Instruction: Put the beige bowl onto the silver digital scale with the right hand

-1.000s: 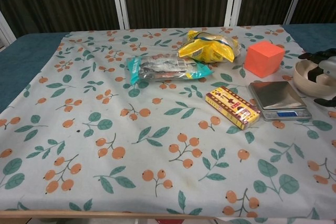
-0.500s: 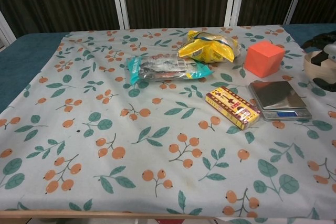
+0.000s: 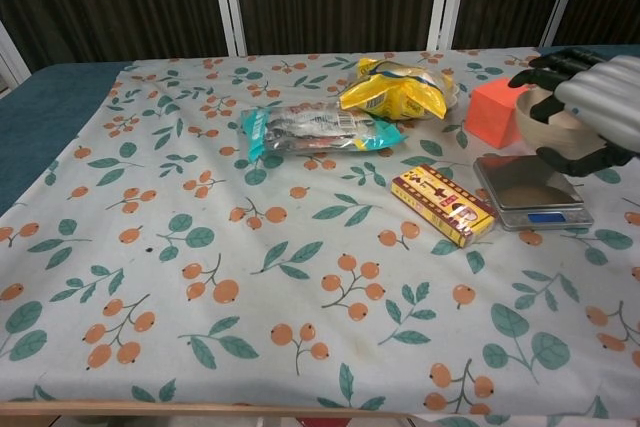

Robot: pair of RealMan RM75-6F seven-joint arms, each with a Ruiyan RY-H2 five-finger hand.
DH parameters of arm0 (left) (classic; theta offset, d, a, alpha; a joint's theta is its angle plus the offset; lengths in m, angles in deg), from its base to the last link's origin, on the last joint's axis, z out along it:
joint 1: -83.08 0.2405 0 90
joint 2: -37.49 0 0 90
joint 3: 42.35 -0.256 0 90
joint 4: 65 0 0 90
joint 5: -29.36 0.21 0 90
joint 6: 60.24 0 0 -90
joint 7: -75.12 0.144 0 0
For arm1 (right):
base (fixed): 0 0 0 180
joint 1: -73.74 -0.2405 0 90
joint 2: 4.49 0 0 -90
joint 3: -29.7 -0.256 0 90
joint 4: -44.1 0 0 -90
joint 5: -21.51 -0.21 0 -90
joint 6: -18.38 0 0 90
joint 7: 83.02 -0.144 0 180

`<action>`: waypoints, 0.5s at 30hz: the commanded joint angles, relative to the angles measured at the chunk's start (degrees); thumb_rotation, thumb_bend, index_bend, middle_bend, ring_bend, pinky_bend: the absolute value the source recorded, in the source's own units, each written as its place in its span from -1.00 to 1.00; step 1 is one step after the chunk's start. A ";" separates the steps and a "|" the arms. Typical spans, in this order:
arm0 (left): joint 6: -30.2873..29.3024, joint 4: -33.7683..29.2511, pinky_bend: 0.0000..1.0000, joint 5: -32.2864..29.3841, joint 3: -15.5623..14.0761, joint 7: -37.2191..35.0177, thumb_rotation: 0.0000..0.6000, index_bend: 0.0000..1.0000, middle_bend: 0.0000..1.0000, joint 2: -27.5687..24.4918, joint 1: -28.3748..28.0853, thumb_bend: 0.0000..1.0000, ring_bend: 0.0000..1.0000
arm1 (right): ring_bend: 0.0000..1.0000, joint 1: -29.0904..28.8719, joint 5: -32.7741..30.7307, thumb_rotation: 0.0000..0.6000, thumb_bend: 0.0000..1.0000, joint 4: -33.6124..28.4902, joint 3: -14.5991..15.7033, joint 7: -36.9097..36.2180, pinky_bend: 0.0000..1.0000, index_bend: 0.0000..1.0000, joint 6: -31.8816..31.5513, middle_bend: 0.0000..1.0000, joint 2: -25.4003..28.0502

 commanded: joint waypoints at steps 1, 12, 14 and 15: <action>-0.03 0.04 -0.82 0.03 0.01 -0.19 1.00 -1.00 -1.00 -0.07 -0.04 -0.10 -0.98 | -0.96 -0.81 -0.08 1.00 0.51 1.45 0.06 1.25 -1.00 0.70 0.97 -0.56 -2.18; -0.42 0.34 -0.82 0.45 -0.13 -0.58 1.00 -1.00 -1.00 -0.01 0.05 -0.09 -0.98 | -0.96 -0.49 0.15 1.00 0.51 4.70 1.38 1.09 -1.00 0.39 1.82 -0.56 -3.85; -0.44 0.33 -0.82 0.50 -0.13 -0.46 1.00 -1.00 -1.00 0.06 0.07 -0.09 -0.98 | -0.96 -0.51 0.12 1.00 0.51 5.17 1.68 0.56 -1.00 0.29 2.40 -0.57 -4.03; -0.48 0.34 -0.82 0.53 -0.13 -0.49 1.00 -1.00 -1.00 0.09 0.07 -0.09 -0.98 | -0.96 -0.51 0.17 1.00 0.51 5.33 1.80 0.30 -1.00 0.22 2.53 -0.58 -4.10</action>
